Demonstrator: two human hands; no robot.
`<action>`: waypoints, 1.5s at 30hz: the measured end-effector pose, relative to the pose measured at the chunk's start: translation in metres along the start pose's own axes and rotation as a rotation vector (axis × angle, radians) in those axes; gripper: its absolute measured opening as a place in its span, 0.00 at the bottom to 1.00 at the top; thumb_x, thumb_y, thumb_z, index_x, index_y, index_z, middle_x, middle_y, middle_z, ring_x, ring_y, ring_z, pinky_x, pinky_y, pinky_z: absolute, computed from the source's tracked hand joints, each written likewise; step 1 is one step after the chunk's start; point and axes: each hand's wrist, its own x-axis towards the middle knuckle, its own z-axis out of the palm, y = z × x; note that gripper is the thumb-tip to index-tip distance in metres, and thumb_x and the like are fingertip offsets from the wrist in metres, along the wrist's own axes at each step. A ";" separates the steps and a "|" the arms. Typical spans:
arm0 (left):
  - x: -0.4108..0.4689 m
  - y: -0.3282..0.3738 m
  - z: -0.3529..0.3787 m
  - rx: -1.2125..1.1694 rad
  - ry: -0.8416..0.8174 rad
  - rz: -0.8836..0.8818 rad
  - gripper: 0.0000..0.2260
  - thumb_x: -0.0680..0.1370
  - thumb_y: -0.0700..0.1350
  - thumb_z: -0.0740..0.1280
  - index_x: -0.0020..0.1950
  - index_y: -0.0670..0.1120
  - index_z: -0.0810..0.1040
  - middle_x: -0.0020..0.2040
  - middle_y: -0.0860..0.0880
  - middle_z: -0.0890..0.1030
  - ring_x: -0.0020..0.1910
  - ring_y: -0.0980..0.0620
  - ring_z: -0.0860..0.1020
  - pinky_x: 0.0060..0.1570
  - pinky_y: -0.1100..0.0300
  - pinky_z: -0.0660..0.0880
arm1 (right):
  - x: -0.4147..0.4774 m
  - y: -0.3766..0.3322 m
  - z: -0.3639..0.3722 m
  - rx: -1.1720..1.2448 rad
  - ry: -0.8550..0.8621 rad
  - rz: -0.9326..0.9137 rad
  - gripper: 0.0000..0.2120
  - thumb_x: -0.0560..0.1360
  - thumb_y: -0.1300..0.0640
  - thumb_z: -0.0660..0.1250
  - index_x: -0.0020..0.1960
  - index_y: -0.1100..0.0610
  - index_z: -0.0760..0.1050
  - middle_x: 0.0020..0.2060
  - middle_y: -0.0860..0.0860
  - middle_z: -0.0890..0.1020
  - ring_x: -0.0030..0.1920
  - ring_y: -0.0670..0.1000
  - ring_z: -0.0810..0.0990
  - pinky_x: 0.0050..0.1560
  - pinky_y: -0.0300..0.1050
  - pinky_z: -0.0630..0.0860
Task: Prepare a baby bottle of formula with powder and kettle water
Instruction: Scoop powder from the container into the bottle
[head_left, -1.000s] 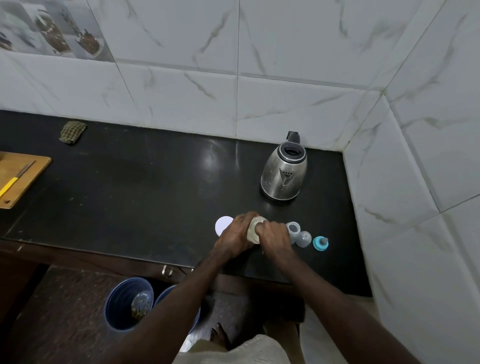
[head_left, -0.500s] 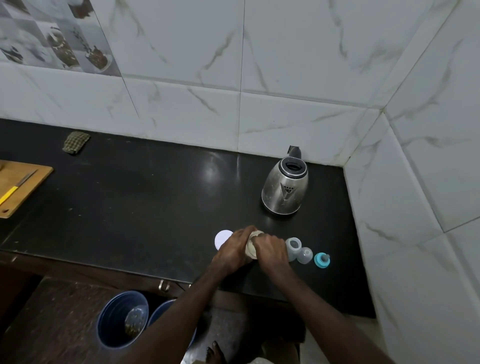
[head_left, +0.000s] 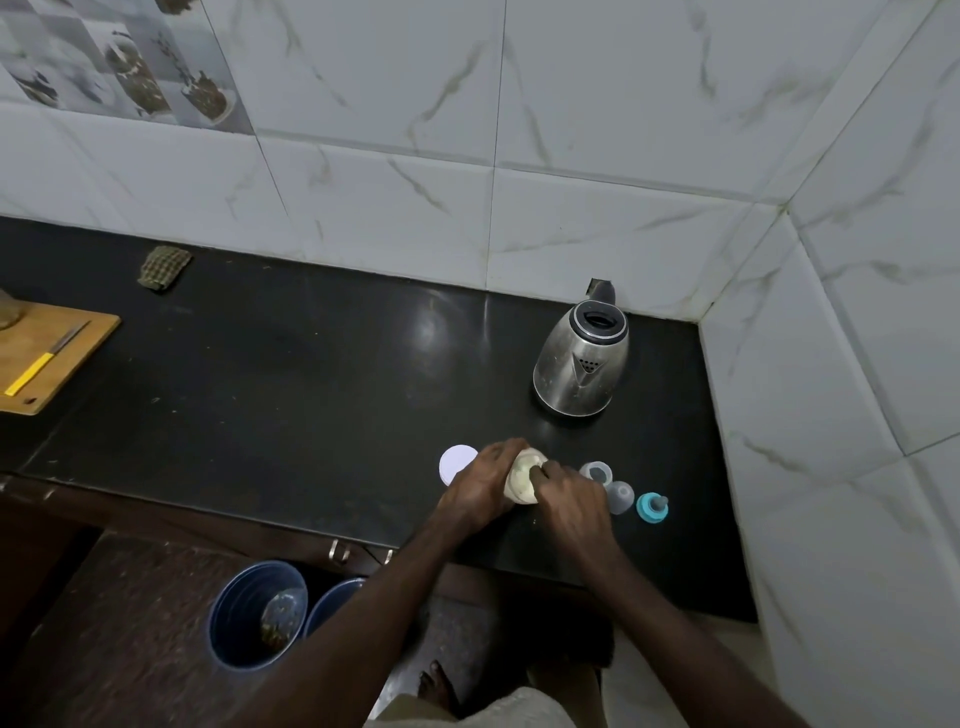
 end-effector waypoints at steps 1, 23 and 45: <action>0.000 0.001 0.000 0.012 -0.002 0.006 0.27 0.73 0.54 0.73 0.71 0.55 0.69 0.67 0.56 0.75 0.67 0.55 0.74 0.64 0.53 0.74 | -0.004 0.001 0.007 -0.008 0.056 -0.022 0.15 0.59 0.64 0.82 0.42 0.57 0.83 0.37 0.54 0.82 0.31 0.55 0.82 0.26 0.46 0.75; -0.003 0.016 0.009 0.122 0.018 0.070 0.22 0.77 0.47 0.71 0.69 0.54 0.70 0.67 0.58 0.74 0.68 0.56 0.72 0.58 0.49 0.78 | 0.001 -0.003 0.013 0.282 -0.060 0.214 0.10 0.75 0.66 0.63 0.49 0.60 0.83 0.47 0.56 0.85 0.48 0.57 0.85 0.39 0.47 0.71; -0.005 0.017 0.002 0.088 0.019 0.007 0.33 0.72 0.48 0.75 0.74 0.51 0.67 0.71 0.51 0.74 0.69 0.48 0.72 0.62 0.47 0.76 | -0.038 -0.001 0.027 0.994 0.237 0.699 0.08 0.77 0.56 0.74 0.55 0.53 0.89 0.48 0.51 0.89 0.50 0.53 0.86 0.54 0.42 0.78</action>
